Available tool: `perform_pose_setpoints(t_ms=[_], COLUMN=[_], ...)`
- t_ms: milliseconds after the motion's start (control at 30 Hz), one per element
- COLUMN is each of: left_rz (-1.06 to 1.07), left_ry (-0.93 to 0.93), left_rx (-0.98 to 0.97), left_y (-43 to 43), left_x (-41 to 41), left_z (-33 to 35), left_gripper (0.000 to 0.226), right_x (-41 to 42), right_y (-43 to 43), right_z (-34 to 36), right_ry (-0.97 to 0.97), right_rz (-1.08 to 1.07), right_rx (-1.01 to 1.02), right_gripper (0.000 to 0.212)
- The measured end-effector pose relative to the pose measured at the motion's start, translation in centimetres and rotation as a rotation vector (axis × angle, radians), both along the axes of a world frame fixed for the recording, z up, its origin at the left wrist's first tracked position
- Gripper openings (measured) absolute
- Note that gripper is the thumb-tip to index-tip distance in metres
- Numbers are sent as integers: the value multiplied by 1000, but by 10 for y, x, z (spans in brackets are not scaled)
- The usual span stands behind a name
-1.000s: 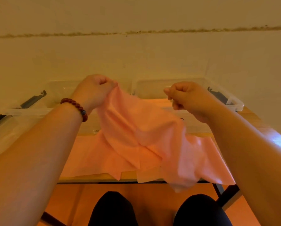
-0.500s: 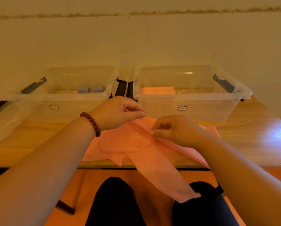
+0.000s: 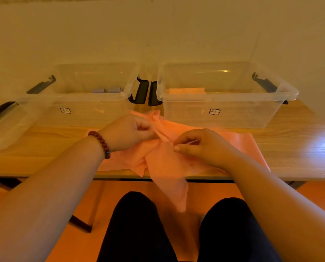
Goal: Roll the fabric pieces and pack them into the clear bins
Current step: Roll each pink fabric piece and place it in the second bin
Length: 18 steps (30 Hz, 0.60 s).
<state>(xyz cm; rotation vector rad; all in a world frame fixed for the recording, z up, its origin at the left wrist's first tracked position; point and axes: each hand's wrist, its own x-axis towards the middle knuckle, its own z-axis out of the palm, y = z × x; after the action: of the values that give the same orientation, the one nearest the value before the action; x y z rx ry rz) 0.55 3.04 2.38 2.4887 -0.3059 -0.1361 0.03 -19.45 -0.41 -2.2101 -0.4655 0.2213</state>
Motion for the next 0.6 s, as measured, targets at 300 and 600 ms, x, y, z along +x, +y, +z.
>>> perform_pose_setpoints(t_ms=[300,600], left_rz=[161,-4], left_ry=[-16,-71], left_rx=[-486,-368], left_y=[1,-2], left_x=[8,6], left_z=[30,40], left_gripper=[30,47], right_x=[-5,21], right_y=[7,4], right_z=[4,43], right_ry=[156,-84], right_rz=[-98,-139], right_rx=[264,357], right_gripper=[28,40])
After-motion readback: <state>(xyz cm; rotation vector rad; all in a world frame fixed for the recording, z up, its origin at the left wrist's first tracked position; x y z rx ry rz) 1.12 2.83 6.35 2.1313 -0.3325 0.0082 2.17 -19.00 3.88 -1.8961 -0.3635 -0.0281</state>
